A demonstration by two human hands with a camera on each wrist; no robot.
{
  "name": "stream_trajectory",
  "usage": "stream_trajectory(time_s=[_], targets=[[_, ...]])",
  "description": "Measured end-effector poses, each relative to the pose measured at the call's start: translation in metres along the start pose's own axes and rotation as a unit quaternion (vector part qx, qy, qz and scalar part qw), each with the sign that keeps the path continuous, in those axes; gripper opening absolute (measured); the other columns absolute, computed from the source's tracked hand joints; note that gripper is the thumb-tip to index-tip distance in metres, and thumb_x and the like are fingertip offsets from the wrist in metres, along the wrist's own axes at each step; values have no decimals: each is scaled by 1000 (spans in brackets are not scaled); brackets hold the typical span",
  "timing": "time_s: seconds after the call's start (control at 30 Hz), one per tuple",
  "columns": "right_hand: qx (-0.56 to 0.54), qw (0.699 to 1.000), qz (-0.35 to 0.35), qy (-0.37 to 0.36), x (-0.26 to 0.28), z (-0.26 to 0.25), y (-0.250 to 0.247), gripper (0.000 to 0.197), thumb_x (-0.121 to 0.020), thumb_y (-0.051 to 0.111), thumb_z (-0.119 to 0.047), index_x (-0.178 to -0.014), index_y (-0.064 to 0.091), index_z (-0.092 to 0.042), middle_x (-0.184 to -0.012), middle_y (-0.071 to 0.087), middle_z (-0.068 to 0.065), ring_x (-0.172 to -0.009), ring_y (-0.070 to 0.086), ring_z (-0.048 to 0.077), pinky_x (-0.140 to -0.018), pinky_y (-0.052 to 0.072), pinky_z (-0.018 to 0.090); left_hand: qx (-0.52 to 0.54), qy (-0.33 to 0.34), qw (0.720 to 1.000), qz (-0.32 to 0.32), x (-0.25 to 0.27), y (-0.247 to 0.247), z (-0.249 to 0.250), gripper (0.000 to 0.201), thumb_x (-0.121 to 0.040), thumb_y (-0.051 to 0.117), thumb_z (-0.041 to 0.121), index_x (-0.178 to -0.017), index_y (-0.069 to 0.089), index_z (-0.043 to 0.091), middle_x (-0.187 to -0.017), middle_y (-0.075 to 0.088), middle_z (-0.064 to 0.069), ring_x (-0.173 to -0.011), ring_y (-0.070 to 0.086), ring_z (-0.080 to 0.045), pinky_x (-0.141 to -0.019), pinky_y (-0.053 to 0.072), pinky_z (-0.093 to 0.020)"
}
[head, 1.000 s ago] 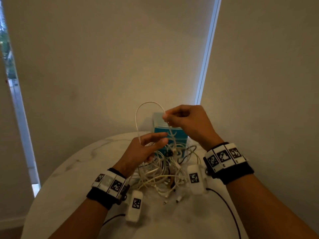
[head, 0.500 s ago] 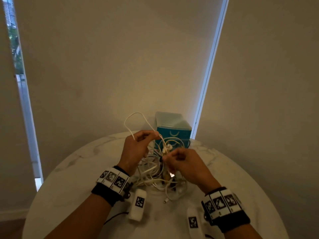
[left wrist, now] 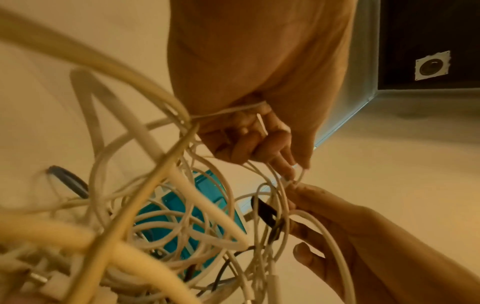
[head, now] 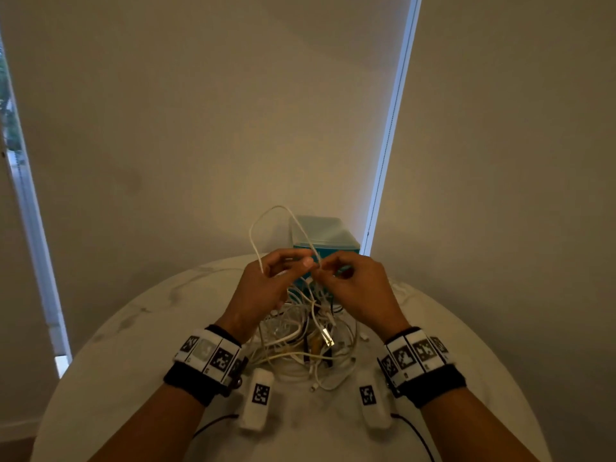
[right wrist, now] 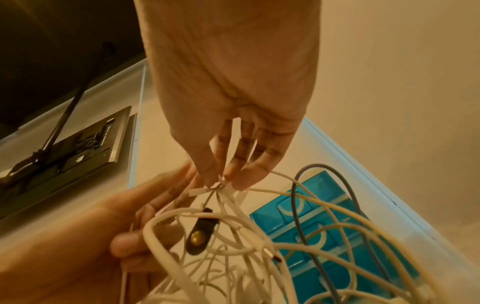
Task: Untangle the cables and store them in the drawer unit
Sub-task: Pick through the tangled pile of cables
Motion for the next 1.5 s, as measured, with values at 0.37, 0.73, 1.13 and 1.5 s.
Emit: stream_trajectory(time_s=[0.37, 0.73, 1.13, 1.5], targets=[[-203, 973, 10, 109, -14, 8, -25, 28, -101, 71, -39, -105, 77, -12, -96, 82, -1, -91, 78, 11, -72, 63, 28, -106, -35, 991, 73, -10, -25, -29, 17, -83, 90, 27, -99, 84, 30, -96, 81, 10, -81, 73, -3, -66, 50, -21], [-213, 965, 28, 149, 0, 31, -15, 27, -98, 62, -2, -115, 72, -22, -108, 76, 7, -103, 74, 31, -77, 60, 34, 103, -70, 992, -2, -23, -37, -1, 46, -113, 39, 35, -125, 77, 12, -95, 62, 0, -64, 44, -9, -61, 30, -26], [-192, 960, -195, 67, 26, -31, 66, 22, -95, 79, -38, -115, 80, -28, -99, 83, -1, -92, 78, 14, -90, 62, 32, -227, 99, 960, -128, -49, 13, 80, 28, -109, 58, 27, -124, 79, 16, -106, 77, 6, -85, 66, 12, -77, 48, -8], [-230, 955, -168, 86, 28, -32, 43, 10, -98, 75, -28, -102, 83, -23, -91, 82, 0, -76, 74, 12, -65, 56, 21, -250, 107, 960, -64, -38, -12, 66, 20, -103, 68, 19, -119, 81, 21, -106, 81, 8, -82, 68, -6, -79, 57, -21]])
Point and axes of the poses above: each hand's wrist, its own x-axis away from the middle knuckle, its own y-axis out of the palm, z = x × y, the point moved 6 cm from there along -x, towards the middle knuckle
